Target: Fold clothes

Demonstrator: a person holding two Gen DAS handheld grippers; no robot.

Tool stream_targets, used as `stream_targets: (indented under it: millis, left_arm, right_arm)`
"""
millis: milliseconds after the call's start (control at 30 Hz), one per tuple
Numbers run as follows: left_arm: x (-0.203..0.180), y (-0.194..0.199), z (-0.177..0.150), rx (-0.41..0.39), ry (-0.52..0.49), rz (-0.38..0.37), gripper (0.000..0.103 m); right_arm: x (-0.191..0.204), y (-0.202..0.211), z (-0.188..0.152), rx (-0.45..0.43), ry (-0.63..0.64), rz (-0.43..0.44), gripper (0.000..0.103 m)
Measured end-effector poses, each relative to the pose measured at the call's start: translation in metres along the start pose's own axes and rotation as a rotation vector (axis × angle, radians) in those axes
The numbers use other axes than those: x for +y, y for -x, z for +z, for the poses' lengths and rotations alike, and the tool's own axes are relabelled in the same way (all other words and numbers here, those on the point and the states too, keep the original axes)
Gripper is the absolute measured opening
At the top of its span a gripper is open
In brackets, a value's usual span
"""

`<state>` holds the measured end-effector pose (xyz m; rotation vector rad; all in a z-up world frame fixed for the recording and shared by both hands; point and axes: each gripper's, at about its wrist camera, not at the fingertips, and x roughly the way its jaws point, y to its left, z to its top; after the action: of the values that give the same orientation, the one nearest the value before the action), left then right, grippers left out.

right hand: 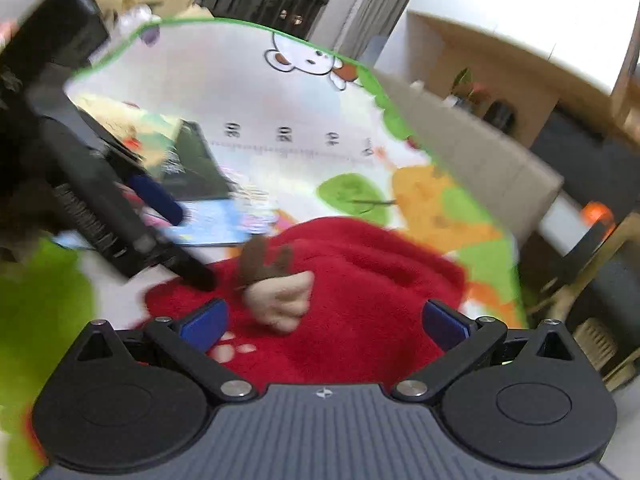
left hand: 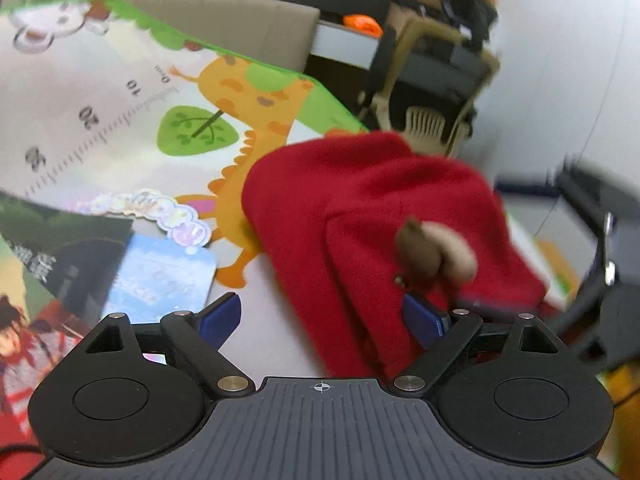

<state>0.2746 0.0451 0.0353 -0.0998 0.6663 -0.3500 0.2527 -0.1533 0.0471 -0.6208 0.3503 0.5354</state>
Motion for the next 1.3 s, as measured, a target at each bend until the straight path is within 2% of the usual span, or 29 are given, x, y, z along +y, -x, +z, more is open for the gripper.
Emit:
stream_targets:
  millis: [67, 133, 200, 400, 500, 567, 633, 700, 767, 833, 933, 1067, 1133, 1167, 1233, 1300]
  left_arm:
    - [0.001, 0.001, -0.004, -0.002, -0.005, -0.004, 0.093]
    - [0.002, -0.001, -0.006, -0.002, 0.008, -0.014, 0.093]
    - [0.002, -0.005, -0.007, 0.004, 0.017, -0.02, 0.093]
    - [0.004, -0.001, 0.006, -0.056, 0.121, -0.087, 0.093]
    - [-0.004, -0.009, 0.018, -0.063, 0.093, -0.092, 0.093]
    - [-0.011, -0.019, 0.026, -0.061, 0.074, -0.12, 0.093]
    - [-0.018, -0.035, 0.033, -0.035, 0.064, -0.12, 0.096]
    - [-0.022, -0.052, 0.038, -0.004, 0.056, -0.084, 0.098]
    - [-0.023, -0.06, 0.038, 0.008, 0.062, -0.074, 0.1]
    - [-0.021, -0.052, 0.034, 0.007, 0.076, -0.07, 0.1]
    - [-0.012, -0.03, 0.02, 0.017, 0.113, -0.064, 0.099]
    - [0.018, -0.021, -0.005, 0.095, 0.303, -0.161, 0.099]
    - [0.028, -0.029, -0.014, 0.134, 0.389, -0.219, 0.099]
    - [0.03, -0.034, -0.017, 0.142, 0.412, -0.239, 0.098]
    - [0.029, -0.039, -0.016, 0.13, 0.417, -0.267, 0.098]
    - [0.024, -0.044, -0.006, 0.107, 0.396, -0.284, 0.096]
  right_arm:
    - [-0.02, -0.007, -0.002, 0.014, -0.098, -0.053, 0.103]
    - [-0.044, -0.015, -0.009, 0.047, -0.228, -0.023, 0.103]
    - [-0.056, -0.022, -0.019, 0.079, -0.29, 0.004, 0.103]
    - [-0.051, -0.008, -0.038, 0.034, -0.327, 0.024, 0.103]
    - [-0.049, 0.005, -0.039, -0.011, -0.329, 0.036, 0.103]
    - [-0.052, 0.016, -0.036, -0.039, -0.323, 0.037, 0.103]
    - [-0.054, 0.017, -0.036, -0.015, -0.311, -0.011, 0.103]
    - [-0.053, 0.008, -0.04, 0.049, -0.291, -0.085, 0.103]
    - [-0.053, -0.002, -0.049, 0.097, -0.296, -0.111, 0.103]
    - [-0.062, -0.001, -0.057, 0.096, -0.373, -0.063, 0.103]
    - [-0.084, 0.008, -0.072, 0.084, -0.553, 0.033, 0.103]
    - [-0.104, 0.021, -0.109, 0.096, -0.799, 0.197, 0.103]
    - [-0.097, 0.026, -0.127, 0.12, -0.847, 0.241, 0.103]
    - [-0.088, 0.03, -0.134, 0.132, -0.846, 0.232, 0.103]
    - [-0.069, 0.037, -0.141, 0.138, -0.853, 0.222, 0.1]
    - [-0.052, 0.043, -0.138, 0.111, -0.873, 0.261, 0.1]
